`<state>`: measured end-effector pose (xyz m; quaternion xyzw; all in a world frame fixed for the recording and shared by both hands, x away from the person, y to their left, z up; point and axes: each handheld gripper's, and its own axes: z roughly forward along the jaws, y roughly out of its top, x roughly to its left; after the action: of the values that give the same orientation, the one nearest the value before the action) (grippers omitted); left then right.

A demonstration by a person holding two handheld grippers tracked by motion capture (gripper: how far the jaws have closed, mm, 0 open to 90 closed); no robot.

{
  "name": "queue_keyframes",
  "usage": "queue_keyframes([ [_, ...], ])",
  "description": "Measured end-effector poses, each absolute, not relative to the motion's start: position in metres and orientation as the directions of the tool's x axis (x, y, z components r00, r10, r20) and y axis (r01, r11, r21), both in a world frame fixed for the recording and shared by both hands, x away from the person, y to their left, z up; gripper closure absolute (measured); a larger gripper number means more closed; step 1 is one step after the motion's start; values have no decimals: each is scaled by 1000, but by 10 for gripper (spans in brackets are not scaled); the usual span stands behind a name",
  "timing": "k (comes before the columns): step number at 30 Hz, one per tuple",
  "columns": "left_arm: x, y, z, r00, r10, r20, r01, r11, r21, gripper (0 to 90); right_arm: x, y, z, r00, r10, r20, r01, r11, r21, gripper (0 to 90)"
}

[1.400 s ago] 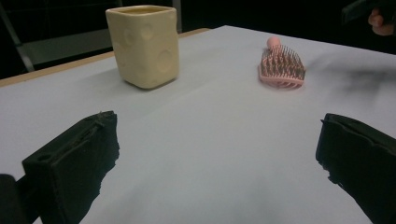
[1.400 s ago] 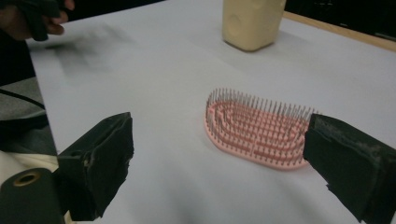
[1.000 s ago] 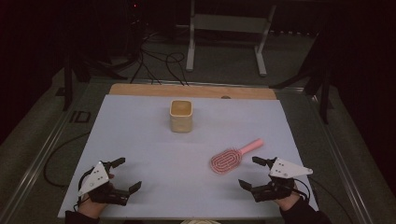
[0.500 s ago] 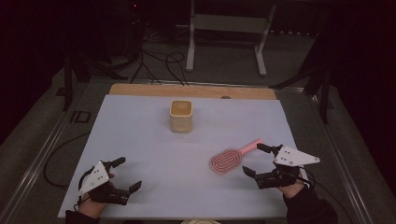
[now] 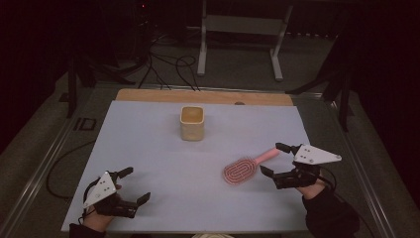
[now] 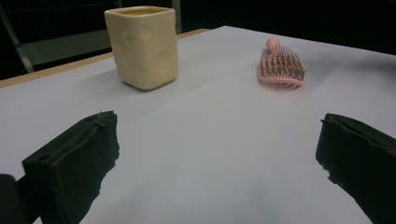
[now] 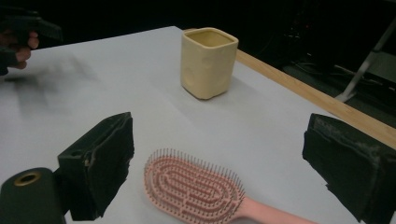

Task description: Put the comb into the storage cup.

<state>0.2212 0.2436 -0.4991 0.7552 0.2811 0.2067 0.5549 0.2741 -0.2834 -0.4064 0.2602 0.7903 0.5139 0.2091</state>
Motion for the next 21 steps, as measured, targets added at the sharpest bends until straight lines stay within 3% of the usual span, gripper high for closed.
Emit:
queue_keyframes([
  [21,222,244,-499,758,653,-4,197,-223,955,1,332,-289,-411,-724,686,-73,252,362,898,149],
])
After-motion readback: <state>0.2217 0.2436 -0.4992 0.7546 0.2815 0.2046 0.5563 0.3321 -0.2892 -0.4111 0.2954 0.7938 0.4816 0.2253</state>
